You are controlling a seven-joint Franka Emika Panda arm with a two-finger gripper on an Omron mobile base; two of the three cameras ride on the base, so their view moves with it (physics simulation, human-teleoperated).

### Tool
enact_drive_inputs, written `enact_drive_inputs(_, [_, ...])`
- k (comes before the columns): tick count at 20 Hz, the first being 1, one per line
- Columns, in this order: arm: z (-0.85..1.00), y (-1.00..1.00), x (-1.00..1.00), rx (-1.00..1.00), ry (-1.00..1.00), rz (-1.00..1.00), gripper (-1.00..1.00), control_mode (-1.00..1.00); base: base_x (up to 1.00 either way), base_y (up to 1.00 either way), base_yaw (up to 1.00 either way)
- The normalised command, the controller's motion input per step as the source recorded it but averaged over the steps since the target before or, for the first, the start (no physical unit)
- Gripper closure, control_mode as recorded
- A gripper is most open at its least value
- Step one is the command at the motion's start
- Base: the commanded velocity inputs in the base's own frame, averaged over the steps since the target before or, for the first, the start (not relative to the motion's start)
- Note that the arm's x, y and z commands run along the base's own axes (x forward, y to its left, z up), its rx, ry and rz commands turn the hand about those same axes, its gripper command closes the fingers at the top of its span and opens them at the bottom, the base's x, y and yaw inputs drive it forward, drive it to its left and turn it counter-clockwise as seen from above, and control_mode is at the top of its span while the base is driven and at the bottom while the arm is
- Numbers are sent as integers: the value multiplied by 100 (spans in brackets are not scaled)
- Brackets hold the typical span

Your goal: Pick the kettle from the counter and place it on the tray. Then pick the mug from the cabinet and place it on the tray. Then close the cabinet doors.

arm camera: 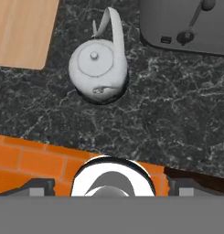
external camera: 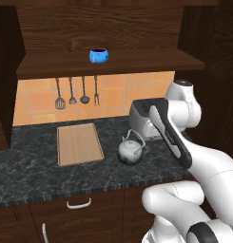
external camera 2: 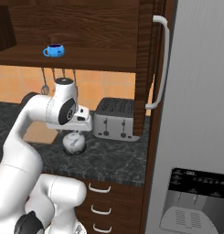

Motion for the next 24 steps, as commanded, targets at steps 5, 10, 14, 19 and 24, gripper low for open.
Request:
enact_drive_inputs(5, [-27,-6,36,0,5,11,-100,-100,0,0,0])
enact_drive_inputs(10, [-21,3,50,0,5,10,-100,-100,0,0,0])
enact_drive_inputs(14, [-10,0,56,1,0,5,-100,-100,0,0,0])
enact_drive_inputs(19, [-25,20,35,0,0,0,-100,-100,0,0,0])
enact_drive_inputs(24, [-25,3,27,1,0,0,-100,-100,0,0,0])
